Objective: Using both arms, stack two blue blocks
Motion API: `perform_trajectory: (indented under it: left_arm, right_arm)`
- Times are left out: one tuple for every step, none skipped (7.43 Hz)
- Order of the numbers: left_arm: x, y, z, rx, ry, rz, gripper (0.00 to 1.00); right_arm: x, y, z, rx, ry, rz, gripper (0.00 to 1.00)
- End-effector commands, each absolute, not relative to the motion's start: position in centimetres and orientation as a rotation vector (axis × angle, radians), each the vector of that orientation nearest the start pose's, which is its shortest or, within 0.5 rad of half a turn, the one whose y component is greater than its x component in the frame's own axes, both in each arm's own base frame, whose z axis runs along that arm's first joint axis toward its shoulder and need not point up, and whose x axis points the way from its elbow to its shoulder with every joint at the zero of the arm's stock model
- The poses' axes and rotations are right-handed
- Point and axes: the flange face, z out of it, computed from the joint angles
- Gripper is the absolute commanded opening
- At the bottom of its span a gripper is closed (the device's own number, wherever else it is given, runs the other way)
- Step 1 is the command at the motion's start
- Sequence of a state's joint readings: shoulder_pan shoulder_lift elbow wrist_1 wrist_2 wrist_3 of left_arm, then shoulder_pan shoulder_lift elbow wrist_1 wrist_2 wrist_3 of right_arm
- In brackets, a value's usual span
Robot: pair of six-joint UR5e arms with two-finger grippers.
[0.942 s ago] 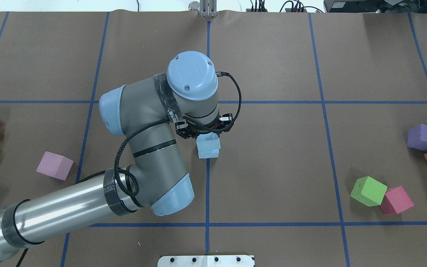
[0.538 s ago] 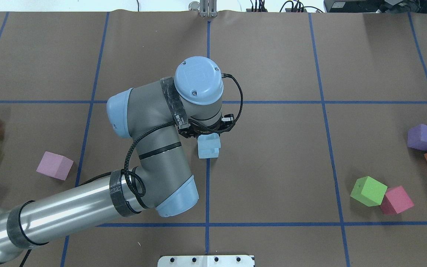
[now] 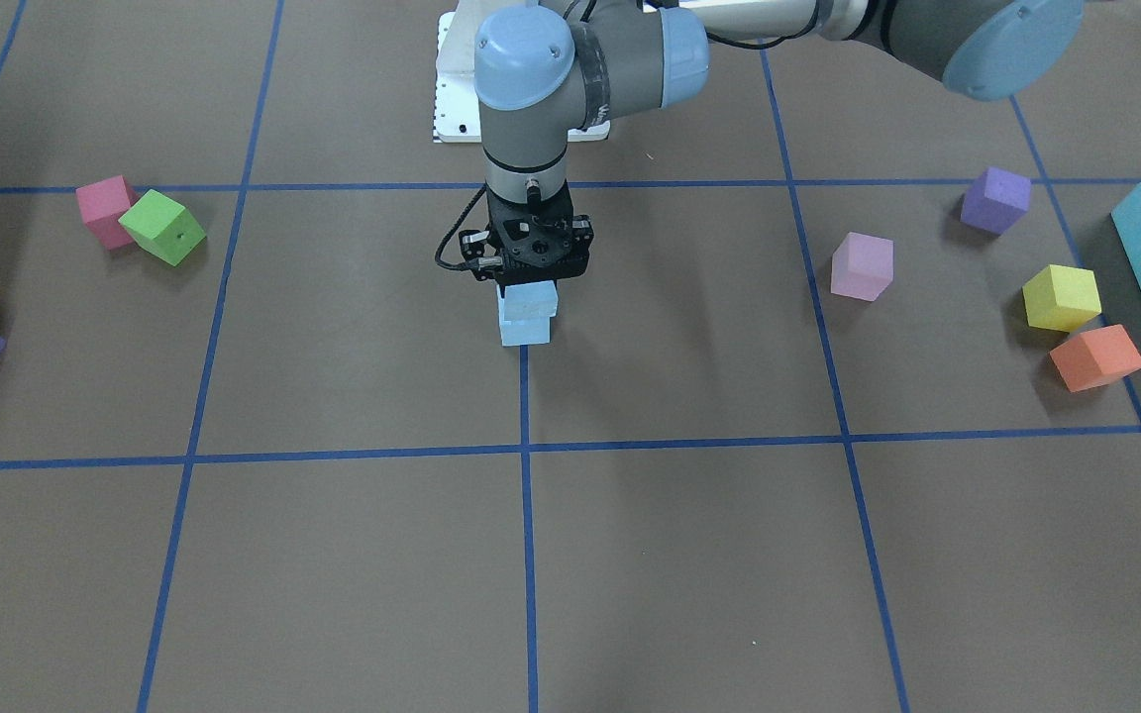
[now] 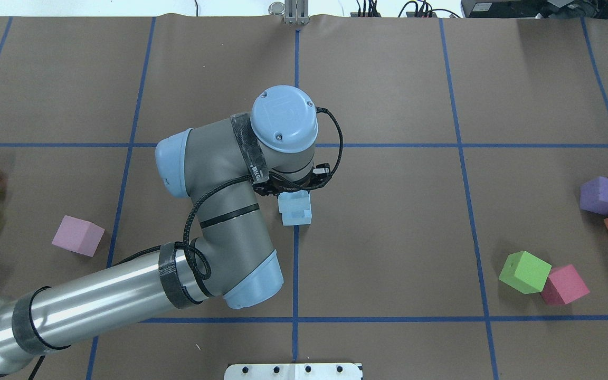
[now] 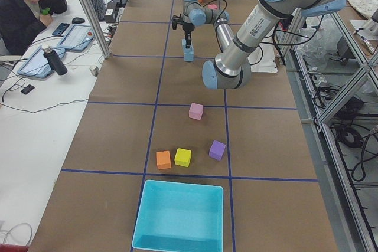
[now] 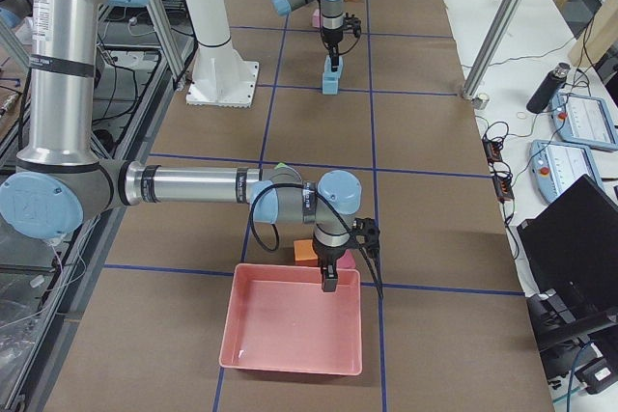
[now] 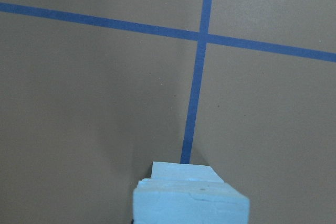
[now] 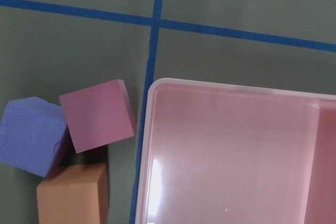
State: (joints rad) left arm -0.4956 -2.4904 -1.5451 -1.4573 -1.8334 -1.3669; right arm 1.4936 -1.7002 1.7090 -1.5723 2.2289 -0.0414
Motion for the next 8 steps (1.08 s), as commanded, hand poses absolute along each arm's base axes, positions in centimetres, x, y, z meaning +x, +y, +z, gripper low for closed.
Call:
perform_trajectory:
  left_arm:
    - [59.41, -42.80, 11.30, 0.042, 0.808, -0.161, 0.32]
    - [59.69, -42.60, 11.53, 0.042, 0.803, -0.157, 0.34]
    - [59.88, -42.32, 11.42, 0.041, 0.804, -0.153, 0.35]
    - [59.89, -42.32, 11.53, 0.040, 0.803, -0.153, 0.37]
    - [59.83, -42.41, 11.53, 0.041, 0.803, -0.155, 0.42]
    - [59.89, -42.32, 11.53, 0.040, 0.803, -0.153, 0.46]
    - [59.78, -42.40, 11.48, 0.044, 0.804, -0.153, 0.49]
    - [59.66, -42.33, 11.30, 0.044, 0.808, -0.152, 0.50]
  right_arm:
    - [3.79, -44.27, 65.92, -0.006, -0.658, -0.117, 1.00]
    - [3.79, -44.27, 65.92, -0.006, -0.658, -0.117, 1.00]
    - [3.79, -44.31, 66.08, -0.009, -0.658, -0.116, 1.00]
    - [3.86, -44.30, 66.16, -0.010, -0.658, -0.114, 1.00]
    - [3.79, -44.30, 66.16, -0.011, -0.658, -0.116, 1.00]
    - [3.78, -44.38, 66.09, -0.009, -0.658, -0.116, 1.00]
    - [3.78, -44.38, 66.09, -0.009, -0.658, -0.116, 1.00]
    - [3.78, -44.38, 66.09, -0.009, -0.658, -0.116, 1.00]
